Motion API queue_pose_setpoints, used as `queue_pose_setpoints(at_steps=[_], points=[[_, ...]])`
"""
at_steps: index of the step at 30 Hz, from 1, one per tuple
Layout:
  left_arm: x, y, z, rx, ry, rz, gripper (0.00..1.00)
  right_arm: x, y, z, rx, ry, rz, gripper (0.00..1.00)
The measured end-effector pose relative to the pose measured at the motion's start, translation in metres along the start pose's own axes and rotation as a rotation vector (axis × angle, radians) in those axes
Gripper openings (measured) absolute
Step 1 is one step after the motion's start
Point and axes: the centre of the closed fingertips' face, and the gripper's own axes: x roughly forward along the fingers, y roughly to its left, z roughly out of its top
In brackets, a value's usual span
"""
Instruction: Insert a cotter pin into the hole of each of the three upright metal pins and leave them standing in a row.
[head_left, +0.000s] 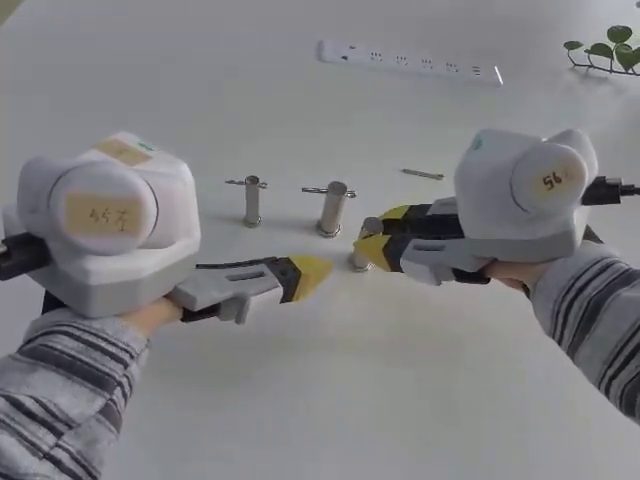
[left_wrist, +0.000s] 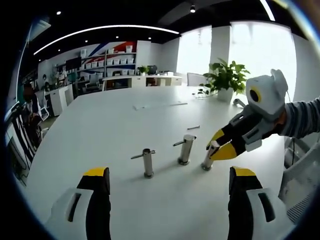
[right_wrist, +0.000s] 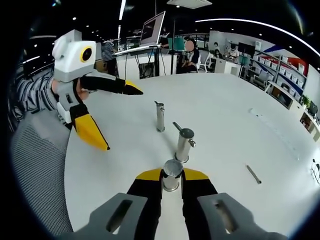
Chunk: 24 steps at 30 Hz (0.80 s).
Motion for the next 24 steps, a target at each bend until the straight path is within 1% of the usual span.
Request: queue_pose_setpoints(at_steps=[1, 3, 6, 9, 11, 13, 17, 20, 24], points=[[0.0, 0.0, 0.0, 0.0, 0.0, 0.0, 0.99, 0.001, 0.0, 0.0, -0.01, 0.001, -0.004, 0.09], [0.0, 0.001, 0.0, 0.001, 0.002, 0.001, 0.99, 0.001, -0.003, 0.0, -0.007, -0.008, -0.007, 0.1], [0.0, 0.0, 0.0, 0.001, 0.003, -0.001, 0.99, 0.0, -0.003, 0.001, 0.035, -0.028, 0.001, 0.11], [0.0, 0.0, -0.001, 0.003, 0.007, 0.0, 0.99, -0.005, -0.004, 0.001, 0.055, -0.037, -0.002, 0.12], [0.0, 0.0, 0.0, 0.0, 0.005, 0.0, 0.99, -0.009, -0.006, 0.0, 0.089, -0.035, -0.004, 0.15], [0.0, 0.0, 0.0, 0.0, 0.004, 0.001, 0.99, -0.013, -0.007, 0.0, 0.108, -0.042, -0.003, 0.17], [-0.001, 0.0, 0.002, -0.001, -0.004, 0.003, 0.99, -0.024, -0.011, -0.001, 0.115, -0.043, -0.01, 0.18], [-0.001, 0.001, 0.002, -0.002, -0.006, 0.005, 0.99, -0.033, -0.019, -0.002, 0.111, -0.034, -0.027, 0.18], [-0.001, -0.001, 0.002, 0.002, -0.005, 0.003, 0.99, -0.045, -0.038, -0.004, 0.145, -0.019, -0.052, 0.18]])
